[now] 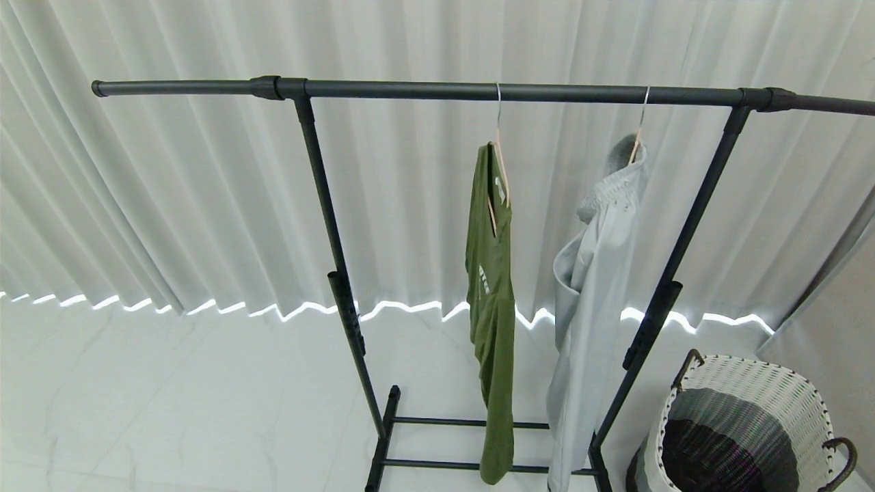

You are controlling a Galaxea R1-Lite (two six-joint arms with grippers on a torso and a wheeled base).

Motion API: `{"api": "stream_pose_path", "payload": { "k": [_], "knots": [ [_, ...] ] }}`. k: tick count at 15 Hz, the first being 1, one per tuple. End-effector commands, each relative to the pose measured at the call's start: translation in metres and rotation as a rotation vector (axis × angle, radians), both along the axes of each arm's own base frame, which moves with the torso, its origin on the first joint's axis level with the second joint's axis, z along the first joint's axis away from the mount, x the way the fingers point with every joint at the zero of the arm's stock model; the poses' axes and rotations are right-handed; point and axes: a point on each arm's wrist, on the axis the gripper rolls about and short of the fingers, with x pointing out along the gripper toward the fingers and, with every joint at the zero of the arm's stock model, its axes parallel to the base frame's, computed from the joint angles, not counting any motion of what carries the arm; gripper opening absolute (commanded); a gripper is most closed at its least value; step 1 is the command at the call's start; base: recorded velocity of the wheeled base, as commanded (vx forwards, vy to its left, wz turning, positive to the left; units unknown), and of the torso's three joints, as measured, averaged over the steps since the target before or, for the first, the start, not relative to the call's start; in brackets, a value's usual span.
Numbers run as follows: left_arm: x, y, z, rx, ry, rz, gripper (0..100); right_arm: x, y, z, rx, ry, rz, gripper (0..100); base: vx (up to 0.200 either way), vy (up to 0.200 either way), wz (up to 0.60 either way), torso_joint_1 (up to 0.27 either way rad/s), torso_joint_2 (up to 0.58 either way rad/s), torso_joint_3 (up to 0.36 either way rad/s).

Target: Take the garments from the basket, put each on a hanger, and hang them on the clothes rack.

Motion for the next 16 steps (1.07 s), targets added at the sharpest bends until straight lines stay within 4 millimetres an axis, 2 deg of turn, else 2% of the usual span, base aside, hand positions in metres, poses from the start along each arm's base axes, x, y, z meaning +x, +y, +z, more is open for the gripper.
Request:
{"api": "stream_pose_path", "payload": {
  "k": [1,16],
  "knots": [
    [-0.0001,0.0000,0.0001,0.000,-0.001,0.001,100,0.0000,0.0000,0.0000,0.000,0.000,0.002,100,0.000,0.000,0.00,0.000,0.00,0.000],
    [-0.0001,0.0000,0.0001,0.000,-0.001,0.001,100,0.0000,0.0000,0.0000,0.000,0.000,0.002,100,0.000,0.000,0.00,0.000,0.00,0.000]
  ]
}}
